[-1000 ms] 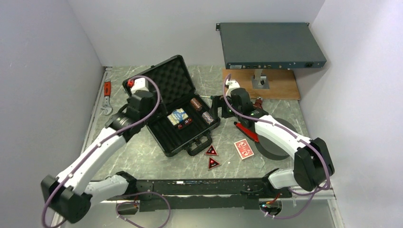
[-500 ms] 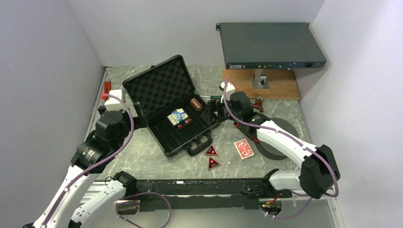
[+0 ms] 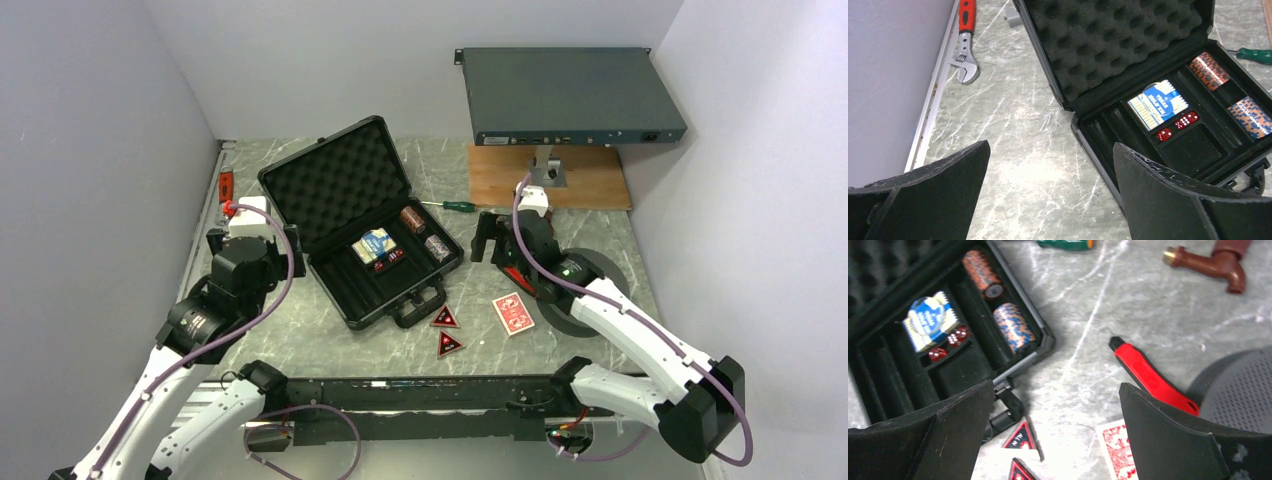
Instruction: Pack up texas hold em set
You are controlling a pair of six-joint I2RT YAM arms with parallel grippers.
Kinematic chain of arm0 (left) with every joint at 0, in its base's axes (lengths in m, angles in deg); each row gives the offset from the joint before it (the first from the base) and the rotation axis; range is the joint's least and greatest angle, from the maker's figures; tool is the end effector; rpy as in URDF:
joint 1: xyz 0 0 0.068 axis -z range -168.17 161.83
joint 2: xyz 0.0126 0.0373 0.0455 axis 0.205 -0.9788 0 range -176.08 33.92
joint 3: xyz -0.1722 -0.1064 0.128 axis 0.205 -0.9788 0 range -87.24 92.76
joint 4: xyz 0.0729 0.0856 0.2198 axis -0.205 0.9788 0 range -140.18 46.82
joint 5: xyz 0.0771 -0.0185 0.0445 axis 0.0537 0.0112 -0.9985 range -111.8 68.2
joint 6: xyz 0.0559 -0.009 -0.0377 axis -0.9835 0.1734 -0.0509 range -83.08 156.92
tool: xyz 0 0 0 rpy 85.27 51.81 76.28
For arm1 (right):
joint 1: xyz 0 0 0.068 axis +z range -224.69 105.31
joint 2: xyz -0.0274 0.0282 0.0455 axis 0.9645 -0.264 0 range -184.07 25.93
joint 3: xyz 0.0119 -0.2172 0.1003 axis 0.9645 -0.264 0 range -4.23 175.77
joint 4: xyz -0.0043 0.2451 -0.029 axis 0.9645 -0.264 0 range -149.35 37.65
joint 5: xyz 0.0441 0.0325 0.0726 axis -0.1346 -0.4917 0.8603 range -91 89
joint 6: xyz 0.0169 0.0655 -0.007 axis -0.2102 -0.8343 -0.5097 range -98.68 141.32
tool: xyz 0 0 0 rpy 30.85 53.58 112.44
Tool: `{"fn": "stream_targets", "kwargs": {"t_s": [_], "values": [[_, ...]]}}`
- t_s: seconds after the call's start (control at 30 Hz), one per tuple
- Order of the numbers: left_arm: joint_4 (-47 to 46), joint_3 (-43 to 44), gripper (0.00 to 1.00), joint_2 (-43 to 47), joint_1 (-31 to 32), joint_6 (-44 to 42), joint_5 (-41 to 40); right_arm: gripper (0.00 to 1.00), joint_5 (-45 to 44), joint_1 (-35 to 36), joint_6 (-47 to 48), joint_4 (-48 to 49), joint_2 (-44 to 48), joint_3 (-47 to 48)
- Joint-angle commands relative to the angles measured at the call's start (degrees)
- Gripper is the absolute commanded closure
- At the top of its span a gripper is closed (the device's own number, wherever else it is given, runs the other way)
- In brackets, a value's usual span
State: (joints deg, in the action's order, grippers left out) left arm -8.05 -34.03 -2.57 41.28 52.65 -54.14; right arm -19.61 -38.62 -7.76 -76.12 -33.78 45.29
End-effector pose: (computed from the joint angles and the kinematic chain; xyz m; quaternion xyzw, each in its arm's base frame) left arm 0.1419 -0.0466 0.3218 -0.0507 0.8238 0.0203 0.5642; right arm 0.2082 0.1301 0.2599 0.0227 0.8742 0.1293 0.4675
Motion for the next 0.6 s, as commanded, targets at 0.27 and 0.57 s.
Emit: {"fn": "stream_targets", "kwargs": {"t_s": [0.27,0.57], "values": [[1.0,0.3,0.0,0.8,0.1,-0.3,-3.0,0.0,-3.0,-0.1,-7.3,-8.4,-4.9,-6.3],[1.1,0.3,0.01,0.5,0.0,-0.3,-3.4,0.0,-6.0,-2.4,-13.4,-9.4,-7.2,-10.5]]}}
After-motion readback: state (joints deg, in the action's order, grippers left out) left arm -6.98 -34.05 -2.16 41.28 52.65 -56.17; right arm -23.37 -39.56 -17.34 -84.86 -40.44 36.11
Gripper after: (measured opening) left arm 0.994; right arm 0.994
